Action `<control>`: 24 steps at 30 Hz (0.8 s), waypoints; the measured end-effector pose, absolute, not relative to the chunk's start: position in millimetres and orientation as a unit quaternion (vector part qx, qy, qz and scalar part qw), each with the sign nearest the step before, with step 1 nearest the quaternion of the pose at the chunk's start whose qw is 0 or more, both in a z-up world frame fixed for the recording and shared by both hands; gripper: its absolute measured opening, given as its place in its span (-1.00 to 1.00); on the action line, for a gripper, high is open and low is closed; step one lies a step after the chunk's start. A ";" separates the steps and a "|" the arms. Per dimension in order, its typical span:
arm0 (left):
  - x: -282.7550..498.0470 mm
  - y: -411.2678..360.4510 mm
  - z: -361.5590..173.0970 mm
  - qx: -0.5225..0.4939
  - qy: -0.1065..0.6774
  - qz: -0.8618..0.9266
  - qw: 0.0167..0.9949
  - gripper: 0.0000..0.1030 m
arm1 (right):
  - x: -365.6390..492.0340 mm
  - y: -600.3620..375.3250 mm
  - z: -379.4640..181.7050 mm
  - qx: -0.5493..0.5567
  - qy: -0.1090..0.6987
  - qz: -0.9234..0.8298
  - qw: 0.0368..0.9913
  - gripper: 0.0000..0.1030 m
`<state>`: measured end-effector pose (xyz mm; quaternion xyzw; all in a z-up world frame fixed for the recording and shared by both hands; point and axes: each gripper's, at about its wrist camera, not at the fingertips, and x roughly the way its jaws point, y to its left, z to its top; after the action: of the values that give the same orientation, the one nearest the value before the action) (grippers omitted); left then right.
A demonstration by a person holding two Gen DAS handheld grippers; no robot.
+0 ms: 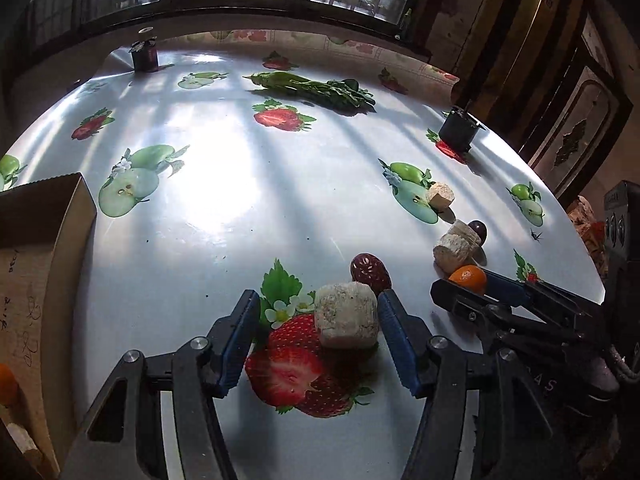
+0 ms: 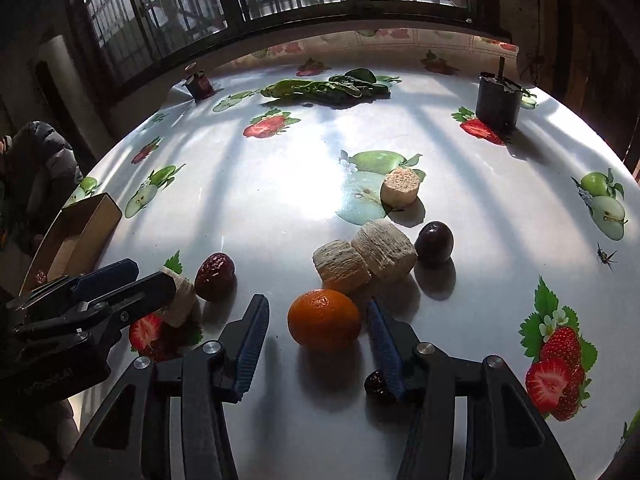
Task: Organize fruits
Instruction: 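Grasp the rough white block with left tool while right grasps a tangerine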
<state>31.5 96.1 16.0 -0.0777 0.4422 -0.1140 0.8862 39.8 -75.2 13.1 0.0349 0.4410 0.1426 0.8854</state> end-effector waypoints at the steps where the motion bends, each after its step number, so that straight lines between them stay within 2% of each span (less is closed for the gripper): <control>1: 32.0 95.3 13.5 -0.083 0.446 -0.123 0.883 0.17 | 40.1 -77.0 13.0 0.042 0.442 0.145 0.884 -0.03; 4: 29.3 91.6 12.6 -0.071 0.441 -0.129 0.886 0.17 | 39.9 -81.3 13.2 0.052 0.444 0.142 0.883 -0.29; 12: 34.1 77.7 13.1 -0.068 0.428 -0.163 0.886 0.17 | 38.0 -87.1 13.7 0.078 0.450 0.145 0.878 -0.31; 13: 32.4 74.7 13.2 -0.061 0.428 -0.163 0.887 -0.01 | 38.1 -87.7 13.6 0.079 0.450 0.146 0.877 -0.31; 14: 30.2 72.5 13.5 -0.058 0.427 -0.165 0.887 -0.29 | 38.0 -87.2 13.5 0.079 0.451 0.146 0.877 -0.30; 15: 28.3 71.0 13.4 -0.057 0.428 -0.171 0.885 -0.42 | 37.8 -87.1 13.4 0.079 0.451 0.146 0.877 -0.30; 24: 15.0 72.3 23.8 -0.041 0.399 -0.146 0.904 -0.42 | 34.0 -87.4 16.3 0.074 0.438 0.137 0.885 -0.31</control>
<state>15.0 72.3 23.8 -0.0411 0.3991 -0.1458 0.9043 34.0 -87.4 16.3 0.0744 0.4384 0.1369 0.8852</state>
